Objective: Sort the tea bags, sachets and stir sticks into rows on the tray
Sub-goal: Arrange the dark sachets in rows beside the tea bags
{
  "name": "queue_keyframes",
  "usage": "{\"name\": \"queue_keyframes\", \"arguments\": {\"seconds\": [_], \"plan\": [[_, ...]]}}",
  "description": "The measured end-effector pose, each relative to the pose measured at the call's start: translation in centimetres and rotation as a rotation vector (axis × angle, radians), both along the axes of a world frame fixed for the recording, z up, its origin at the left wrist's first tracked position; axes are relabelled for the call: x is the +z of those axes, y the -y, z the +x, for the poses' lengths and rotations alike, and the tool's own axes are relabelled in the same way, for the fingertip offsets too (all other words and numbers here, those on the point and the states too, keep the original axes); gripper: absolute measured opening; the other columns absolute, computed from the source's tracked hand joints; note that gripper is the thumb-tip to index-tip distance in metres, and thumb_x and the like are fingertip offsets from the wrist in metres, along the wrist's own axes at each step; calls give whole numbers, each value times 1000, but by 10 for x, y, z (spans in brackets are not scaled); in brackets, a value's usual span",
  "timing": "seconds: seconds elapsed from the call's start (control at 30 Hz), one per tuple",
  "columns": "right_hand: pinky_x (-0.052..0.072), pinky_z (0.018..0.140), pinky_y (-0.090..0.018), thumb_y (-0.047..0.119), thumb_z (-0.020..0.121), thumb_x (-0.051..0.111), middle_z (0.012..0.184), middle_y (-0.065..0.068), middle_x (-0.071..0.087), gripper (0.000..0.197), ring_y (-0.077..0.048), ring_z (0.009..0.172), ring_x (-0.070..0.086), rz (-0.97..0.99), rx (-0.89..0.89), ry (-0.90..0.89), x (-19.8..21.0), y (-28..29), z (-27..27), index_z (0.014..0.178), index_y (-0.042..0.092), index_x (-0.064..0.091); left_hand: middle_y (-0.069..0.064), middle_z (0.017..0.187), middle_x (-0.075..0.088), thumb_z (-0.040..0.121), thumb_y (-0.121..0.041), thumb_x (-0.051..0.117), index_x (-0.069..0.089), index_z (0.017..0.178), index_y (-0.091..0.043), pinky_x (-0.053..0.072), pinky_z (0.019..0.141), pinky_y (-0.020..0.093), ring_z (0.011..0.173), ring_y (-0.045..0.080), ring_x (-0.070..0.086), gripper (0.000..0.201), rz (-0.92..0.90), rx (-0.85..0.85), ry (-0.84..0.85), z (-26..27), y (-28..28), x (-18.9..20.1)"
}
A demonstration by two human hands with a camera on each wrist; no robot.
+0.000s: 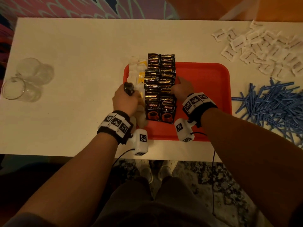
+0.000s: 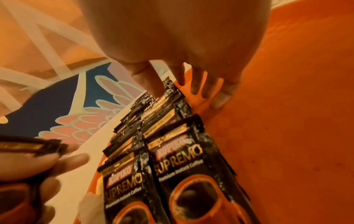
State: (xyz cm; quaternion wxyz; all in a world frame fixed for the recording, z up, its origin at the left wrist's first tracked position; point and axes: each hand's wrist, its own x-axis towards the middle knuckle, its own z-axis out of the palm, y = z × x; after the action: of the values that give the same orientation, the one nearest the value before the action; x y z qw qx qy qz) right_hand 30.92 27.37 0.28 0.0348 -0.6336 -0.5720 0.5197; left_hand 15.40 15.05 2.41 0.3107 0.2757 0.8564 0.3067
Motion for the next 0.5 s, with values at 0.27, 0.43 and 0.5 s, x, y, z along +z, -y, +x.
{"name": "queue_keyframes", "arguments": {"seconds": [0.27, 0.43, 0.5], "plan": [[42, 80, -16, 6, 88, 58, 110, 5, 53, 30, -12, 103, 53, 392, 208, 24, 26, 59, 15, 115, 17, 58, -9, 110, 62, 94, -11, 59, 62, 124, -28, 40, 89, 17, 99, 8, 57, 35, 66, 49, -35, -23, 58, -2], [46, 80, -29, 7, 88, 52, 94, 3, 59, 15, -13, 90, 52, 352, 737, 59, 24, 113, -1, 91, 12, 66, 4, 113, 68, 91, -15, 67, 61, 126, -24, 43, 87, 21, 101, 17, 62, 36, -27, 29, -64, -21, 85, -19], [49, 88, -34, 7, 85, 56, 110, 1, 58, 24, -17, 103, 51, 327, 844, 145, 19, 130, -9, 106, 11, 66, 7, 116, 68, 87, -20, 73, 58, 130, -23, 46, 92, 27, 107, 23, 63, 46, -63, -9, -76, -21, 95, -26]]}}
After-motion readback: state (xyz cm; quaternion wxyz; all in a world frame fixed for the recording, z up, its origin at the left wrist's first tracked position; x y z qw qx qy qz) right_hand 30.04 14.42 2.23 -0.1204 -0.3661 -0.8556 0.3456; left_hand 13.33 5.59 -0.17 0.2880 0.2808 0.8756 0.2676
